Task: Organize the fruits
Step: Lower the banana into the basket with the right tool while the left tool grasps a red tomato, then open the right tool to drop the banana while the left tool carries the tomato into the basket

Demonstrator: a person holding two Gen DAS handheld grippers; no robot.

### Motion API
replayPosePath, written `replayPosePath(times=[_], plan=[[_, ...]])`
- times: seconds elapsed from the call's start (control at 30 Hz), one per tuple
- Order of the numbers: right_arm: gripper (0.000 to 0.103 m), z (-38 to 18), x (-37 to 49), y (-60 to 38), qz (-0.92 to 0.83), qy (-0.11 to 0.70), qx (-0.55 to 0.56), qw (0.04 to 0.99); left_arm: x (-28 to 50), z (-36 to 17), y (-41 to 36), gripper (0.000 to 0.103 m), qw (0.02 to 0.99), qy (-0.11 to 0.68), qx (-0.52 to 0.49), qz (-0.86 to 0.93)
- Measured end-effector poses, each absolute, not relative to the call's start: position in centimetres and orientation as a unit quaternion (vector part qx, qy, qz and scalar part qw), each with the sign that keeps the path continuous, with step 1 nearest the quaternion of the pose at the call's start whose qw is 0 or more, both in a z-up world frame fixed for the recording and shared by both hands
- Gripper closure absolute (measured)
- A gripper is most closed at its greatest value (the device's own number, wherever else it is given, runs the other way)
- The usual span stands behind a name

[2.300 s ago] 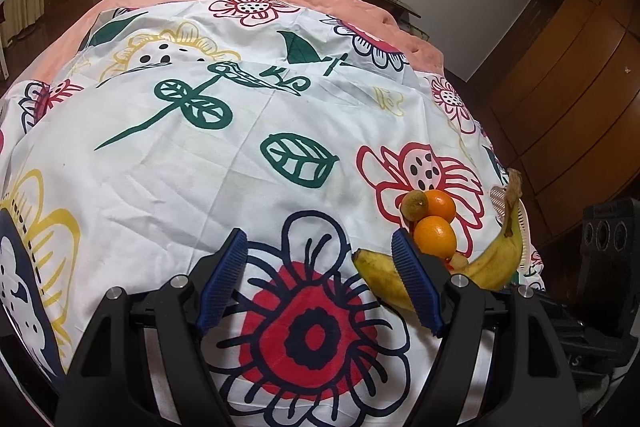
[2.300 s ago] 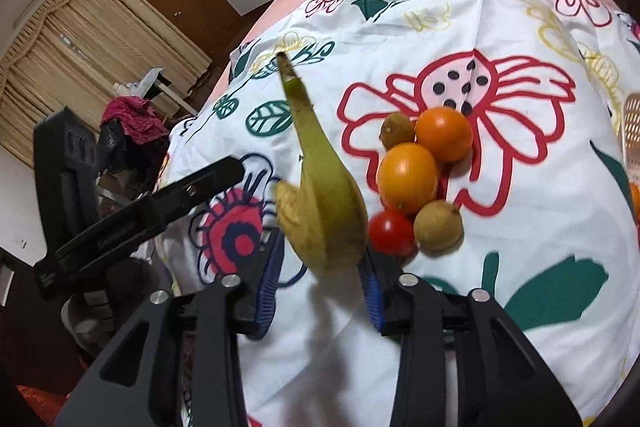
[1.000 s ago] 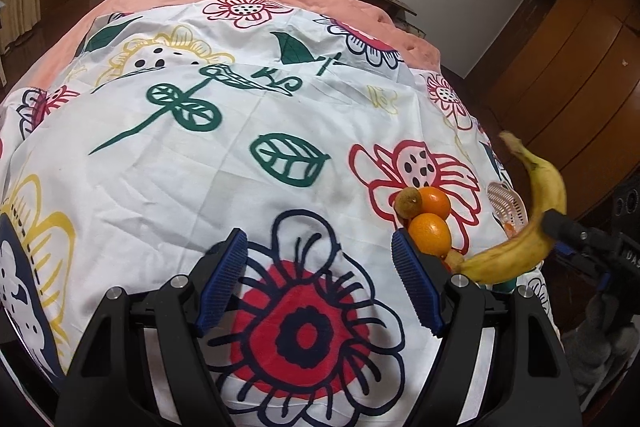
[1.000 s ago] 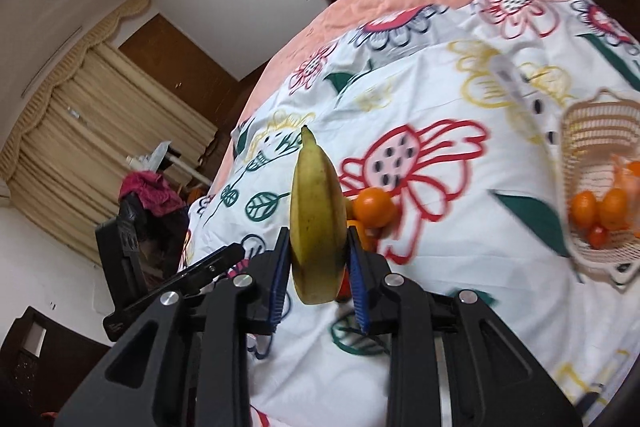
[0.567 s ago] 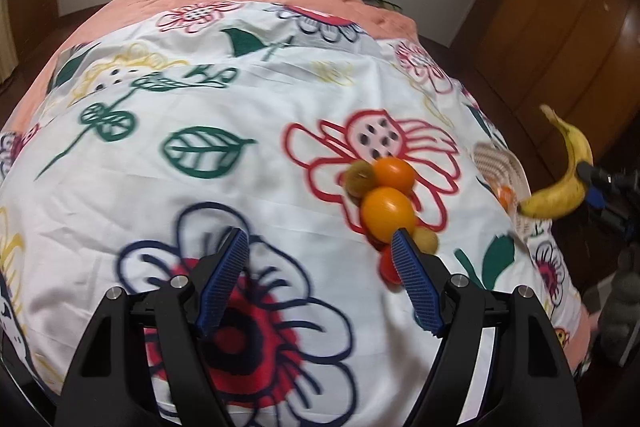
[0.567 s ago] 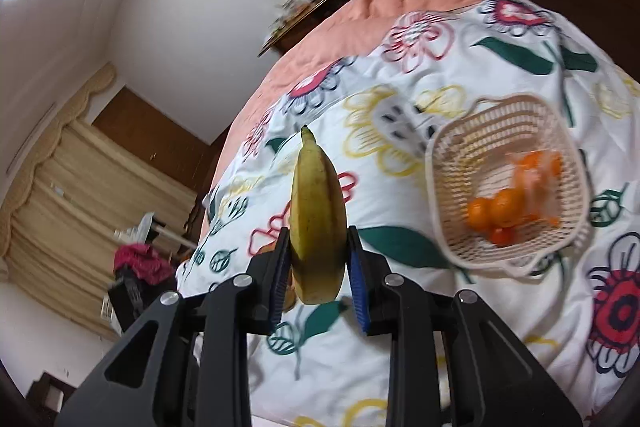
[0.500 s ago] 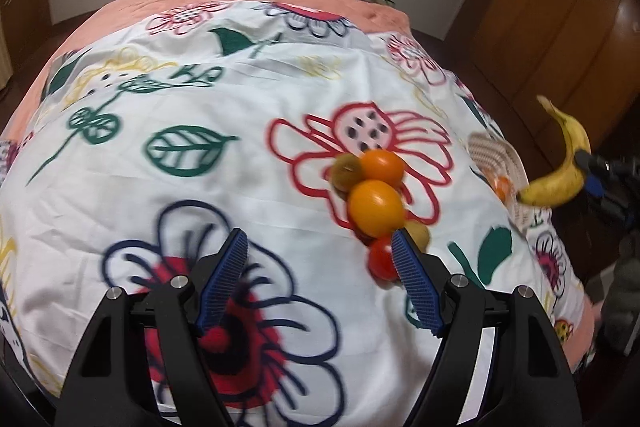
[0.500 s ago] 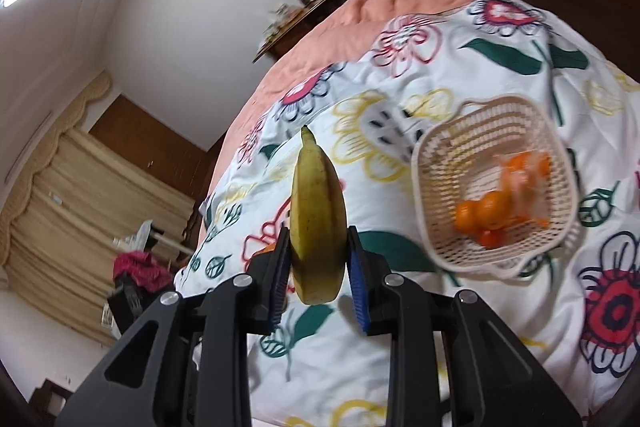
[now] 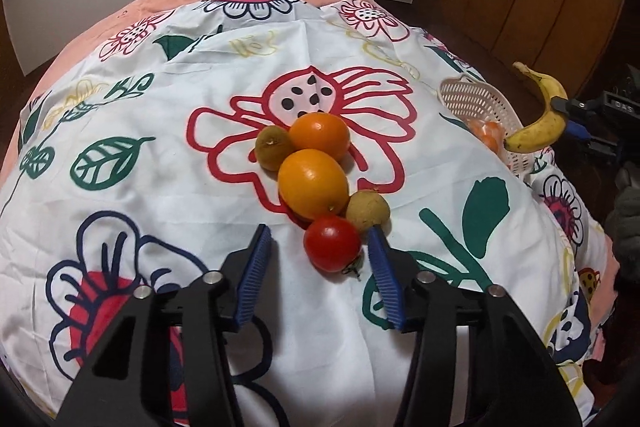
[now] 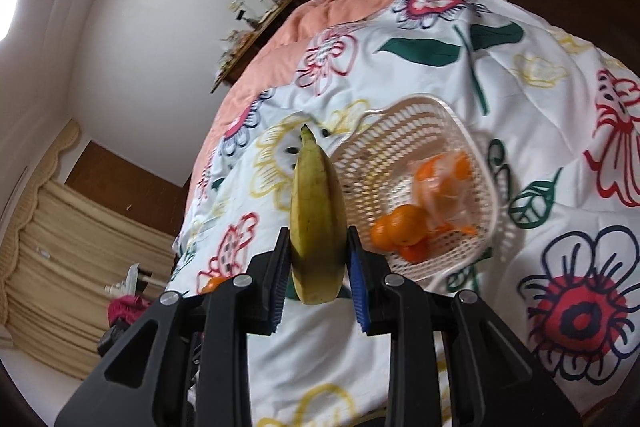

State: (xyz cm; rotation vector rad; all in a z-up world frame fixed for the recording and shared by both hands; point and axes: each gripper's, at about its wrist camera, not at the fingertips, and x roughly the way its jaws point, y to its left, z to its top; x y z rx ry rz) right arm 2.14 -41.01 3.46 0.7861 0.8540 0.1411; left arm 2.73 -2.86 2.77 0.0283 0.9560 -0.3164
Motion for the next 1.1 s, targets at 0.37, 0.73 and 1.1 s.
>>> replayPosePath(times=[0.37,0.73,1.1], plan=[[0.076,0.1,2.8,-43.2,0.035,0.421,0.395,0.816,1.7,3.3,-3.3,0.072,0.875,0.452,0.024,-0.170],[0.076,-1.5,4.3,-43.9,0.016,0.431,0.395,0.811,0.0,7.1,-5.0,0.072,0.886,0.421,0.029,-0.193],[0.060,-1.6,4.2,-45.1,-0.042,0.422,0.358,0.832,1.1,7.4,-7.6,0.072,0.878,0.430,0.033,-0.207]])
